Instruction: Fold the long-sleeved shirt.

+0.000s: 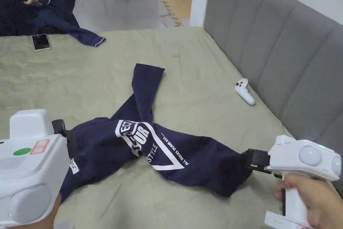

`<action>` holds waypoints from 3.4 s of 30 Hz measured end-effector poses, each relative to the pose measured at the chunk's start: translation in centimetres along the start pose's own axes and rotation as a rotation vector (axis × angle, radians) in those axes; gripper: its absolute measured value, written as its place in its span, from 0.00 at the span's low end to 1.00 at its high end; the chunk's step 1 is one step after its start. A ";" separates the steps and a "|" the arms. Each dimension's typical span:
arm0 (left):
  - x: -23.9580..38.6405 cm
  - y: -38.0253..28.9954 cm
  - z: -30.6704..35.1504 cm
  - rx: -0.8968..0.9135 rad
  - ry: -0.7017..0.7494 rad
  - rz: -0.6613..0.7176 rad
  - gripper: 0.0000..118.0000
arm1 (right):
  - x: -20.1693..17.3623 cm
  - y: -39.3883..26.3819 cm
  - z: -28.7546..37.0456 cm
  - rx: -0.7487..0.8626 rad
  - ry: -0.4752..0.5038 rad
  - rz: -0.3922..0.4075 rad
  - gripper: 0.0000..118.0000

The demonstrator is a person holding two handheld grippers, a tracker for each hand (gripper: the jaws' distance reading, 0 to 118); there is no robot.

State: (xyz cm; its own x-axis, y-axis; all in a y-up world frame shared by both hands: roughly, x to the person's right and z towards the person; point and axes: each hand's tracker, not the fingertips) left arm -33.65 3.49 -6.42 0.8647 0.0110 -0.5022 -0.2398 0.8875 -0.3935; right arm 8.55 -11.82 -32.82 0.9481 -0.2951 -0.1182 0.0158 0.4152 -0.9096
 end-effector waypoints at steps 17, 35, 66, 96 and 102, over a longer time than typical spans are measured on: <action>-3.0 5.1 -10.5 -0.276 -0.103 -0.070 0.50 | -3.0 -1.5 2.1 0.149 0.067 0.149 0.02; -4.0 -0.8 -29.1 -0.667 -0.129 -0.114 0.75 | -6.6 -2.2 5.2 0.180 0.034 0.220 0.02; -14.0 26.2 -0.9 0.175 -0.011 -0.027 0.02 | -21.4 14.2 27.2 0.815 0.091 0.546 0.02; -15.2 53.3 9.0 0.581 0.300 -0.021 0.02 | -41.5 32.8 47.3 1.176 -0.030 0.602 0.02; -15.9 56.8 5.7 0.579 0.333 -0.050 0.02 | -44.5 36.4 46.0 1.178 -0.042 0.592 0.02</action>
State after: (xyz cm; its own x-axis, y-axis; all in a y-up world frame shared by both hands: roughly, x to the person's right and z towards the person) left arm -58.57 56.34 -16.40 0.6640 -0.0964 -0.7415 0.1526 0.9883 0.0081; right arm -18.46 55.98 -42.32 0.9159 0.2069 -0.3440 -0.1573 0.9734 0.1664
